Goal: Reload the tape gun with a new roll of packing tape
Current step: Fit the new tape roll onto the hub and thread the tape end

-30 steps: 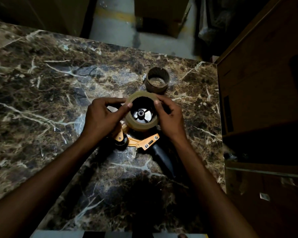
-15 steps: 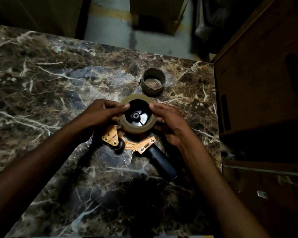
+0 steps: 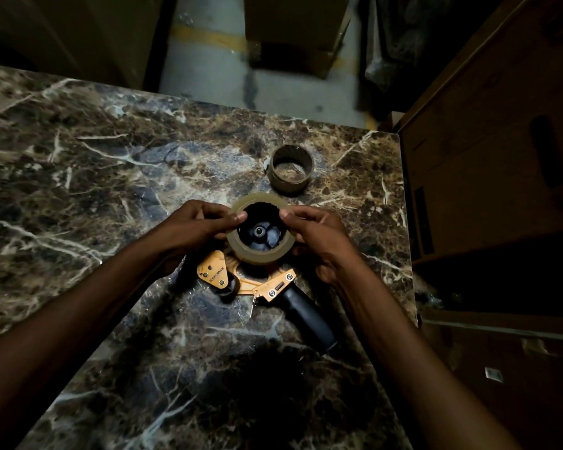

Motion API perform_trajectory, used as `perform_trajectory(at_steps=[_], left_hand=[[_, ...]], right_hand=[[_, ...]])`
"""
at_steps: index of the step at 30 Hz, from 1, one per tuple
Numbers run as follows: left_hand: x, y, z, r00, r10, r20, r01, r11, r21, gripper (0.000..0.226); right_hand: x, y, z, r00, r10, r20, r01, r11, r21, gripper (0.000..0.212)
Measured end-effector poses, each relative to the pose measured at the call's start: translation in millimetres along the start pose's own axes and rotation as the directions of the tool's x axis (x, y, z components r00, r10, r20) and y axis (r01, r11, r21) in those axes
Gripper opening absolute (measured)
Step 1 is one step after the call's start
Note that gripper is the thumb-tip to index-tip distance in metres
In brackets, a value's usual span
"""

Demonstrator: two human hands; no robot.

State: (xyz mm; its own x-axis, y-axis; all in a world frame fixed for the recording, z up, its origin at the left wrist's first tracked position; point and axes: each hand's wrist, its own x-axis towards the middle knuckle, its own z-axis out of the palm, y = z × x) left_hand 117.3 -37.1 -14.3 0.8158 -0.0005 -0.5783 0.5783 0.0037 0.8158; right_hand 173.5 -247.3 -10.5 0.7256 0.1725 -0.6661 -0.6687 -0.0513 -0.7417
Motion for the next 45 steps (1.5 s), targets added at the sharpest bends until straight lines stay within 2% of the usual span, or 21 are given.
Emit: perform_trajectory(at_steps=[9,19,25,30,38,42,45], left_hand=[[5.6,-7.7,-0.2,1.0,-0.001,-0.018,0.0,0.995,-0.099,0.04],[5.9,-10.8,-0.1,0.999,-0.016,-0.041,0.012,0.994,-0.111,0.058],[8.9,-10.1,3.8,0.998,-0.011,-0.063,0.004,0.994,-0.105,0.027],[8.9,-12.7,5.3,0.997,0.012,-0.074,-0.017,0.997,-0.079,0.019],[6.7,-13.7,13.1,0.986,0.121,-0.113,-0.126,0.991,-0.041,0.027],[7.6,-18.4,16.0,0.977,0.15,-0.152,-0.156,0.987,-0.034,0.019],[9.0,-24.9,14.8,0.971,0.157,-0.183,-0.167,0.985,-0.038,0.021]], right_hand=[[4.1,-0.5,-0.9,0.999,-0.022,-0.037,0.019,0.997,-0.078,0.008],[7.7,9.5,2.0,0.995,-0.084,-0.048,0.081,0.995,-0.052,0.015],[9.1,10.8,-0.5,0.997,-0.056,-0.058,0.055,0.998,-0.026,0.008],[8.1,16.8,3.2,0.996,-0.026,-0.082,0.032,0.997,0.071,0.004],[5.2,27.0,1.3,0.994,-0.051,-0.098,0.064,0.989,0.131,0.009],[2.9,37.7,8.3,0.98,-0.105,-0.167,0.123,0.987,0.103,0.018],[4.5,42.5,17.9,0.957,-0.169,-0.235,0.183,0.982,0.041,0.023]])
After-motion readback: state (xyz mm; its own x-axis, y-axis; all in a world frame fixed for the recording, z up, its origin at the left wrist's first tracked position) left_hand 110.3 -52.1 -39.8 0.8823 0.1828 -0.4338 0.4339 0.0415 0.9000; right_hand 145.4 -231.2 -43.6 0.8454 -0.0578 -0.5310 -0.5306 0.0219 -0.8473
